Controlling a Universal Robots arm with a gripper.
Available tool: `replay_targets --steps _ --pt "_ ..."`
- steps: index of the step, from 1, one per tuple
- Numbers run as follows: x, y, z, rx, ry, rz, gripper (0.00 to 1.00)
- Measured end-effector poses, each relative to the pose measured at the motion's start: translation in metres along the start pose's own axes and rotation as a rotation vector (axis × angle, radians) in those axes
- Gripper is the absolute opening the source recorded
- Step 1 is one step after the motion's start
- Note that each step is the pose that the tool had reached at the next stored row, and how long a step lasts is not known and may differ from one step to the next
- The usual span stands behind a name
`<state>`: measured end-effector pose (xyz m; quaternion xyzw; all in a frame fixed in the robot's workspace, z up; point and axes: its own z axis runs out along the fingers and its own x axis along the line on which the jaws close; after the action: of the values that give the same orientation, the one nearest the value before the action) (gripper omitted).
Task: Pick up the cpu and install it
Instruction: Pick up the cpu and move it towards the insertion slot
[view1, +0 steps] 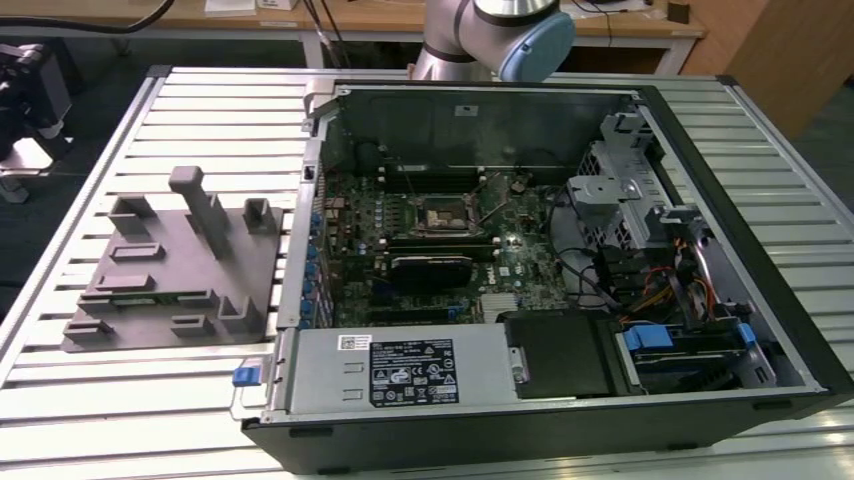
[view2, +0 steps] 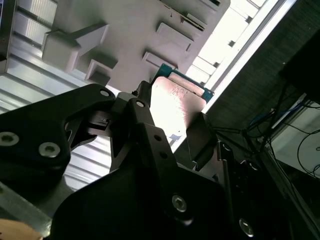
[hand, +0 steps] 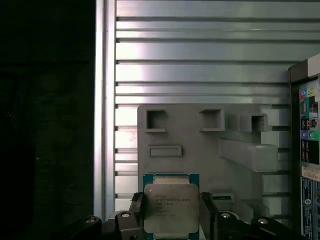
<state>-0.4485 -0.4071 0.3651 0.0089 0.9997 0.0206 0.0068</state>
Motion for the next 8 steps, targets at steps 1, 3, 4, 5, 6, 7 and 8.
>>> replay_targets --steps 1,3,4,5,6,7,8 --pt "0.0000 0.0000 -0.0010 0.0000 0.0000 0.000 0.53" --pt "-0.0001 0.0001 -0.0032 0.0001 0.0001 0.000 0.53" --pt "-0.0001 0.0002 -0.0045 0.0000 0.0000 0.000 0.53" --pt "-0.0001 0.0004 -0.0087 0.0000 -0.0001 0.000 0.53" --pt "-0.0002 0.0005 -0.0114 0.0000 0.0000 0.000 0.53" --pt "-0.0002 0.0006 -0.0139 0.0000 0.0000 0.000 0.53" --pt "-0.0002 0.0007 -0.0164 0.0000 0.0000 0.000 0.53"
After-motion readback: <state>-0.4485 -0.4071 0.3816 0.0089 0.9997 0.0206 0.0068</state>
